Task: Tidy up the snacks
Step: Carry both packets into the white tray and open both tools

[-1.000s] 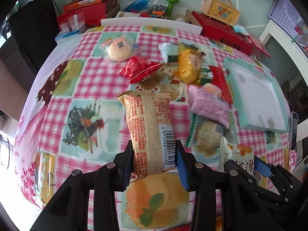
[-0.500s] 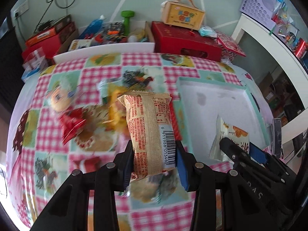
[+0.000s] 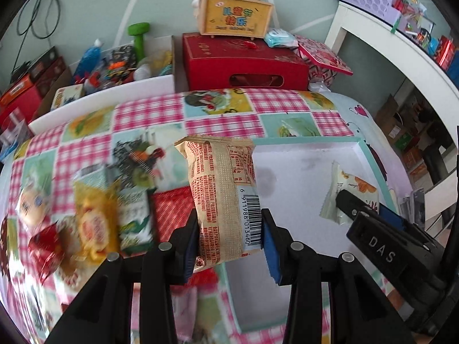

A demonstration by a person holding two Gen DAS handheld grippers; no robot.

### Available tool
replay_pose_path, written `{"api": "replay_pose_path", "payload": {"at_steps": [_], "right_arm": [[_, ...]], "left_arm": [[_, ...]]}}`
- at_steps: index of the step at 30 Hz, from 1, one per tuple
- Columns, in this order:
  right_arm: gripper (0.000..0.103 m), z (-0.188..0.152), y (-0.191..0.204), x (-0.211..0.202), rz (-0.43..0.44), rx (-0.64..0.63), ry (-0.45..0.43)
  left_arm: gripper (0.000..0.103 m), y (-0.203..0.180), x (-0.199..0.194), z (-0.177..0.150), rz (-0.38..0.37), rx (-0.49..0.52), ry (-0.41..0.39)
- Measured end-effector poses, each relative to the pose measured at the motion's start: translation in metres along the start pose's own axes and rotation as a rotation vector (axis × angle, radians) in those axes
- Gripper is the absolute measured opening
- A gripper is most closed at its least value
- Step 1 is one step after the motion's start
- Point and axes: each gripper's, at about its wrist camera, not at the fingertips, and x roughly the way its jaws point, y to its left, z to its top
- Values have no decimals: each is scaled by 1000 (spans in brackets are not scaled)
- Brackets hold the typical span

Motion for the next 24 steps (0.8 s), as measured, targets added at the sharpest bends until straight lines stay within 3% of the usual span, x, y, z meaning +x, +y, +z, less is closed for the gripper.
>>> {"api": "replay_pose_path", "payload": {"at_steps": [13,17,24], "right_arm": [[60,11,-55,46,-73,96,-21],[68,11,-66,48,-87,134,-13],[71,8,-65,43,-62,136,42]], "left_arm": [[42,-31,65,10,-12,30,-1],[60,-34,67,9,-11,26,28],[64,-28,44,11,28,11,65]]}}
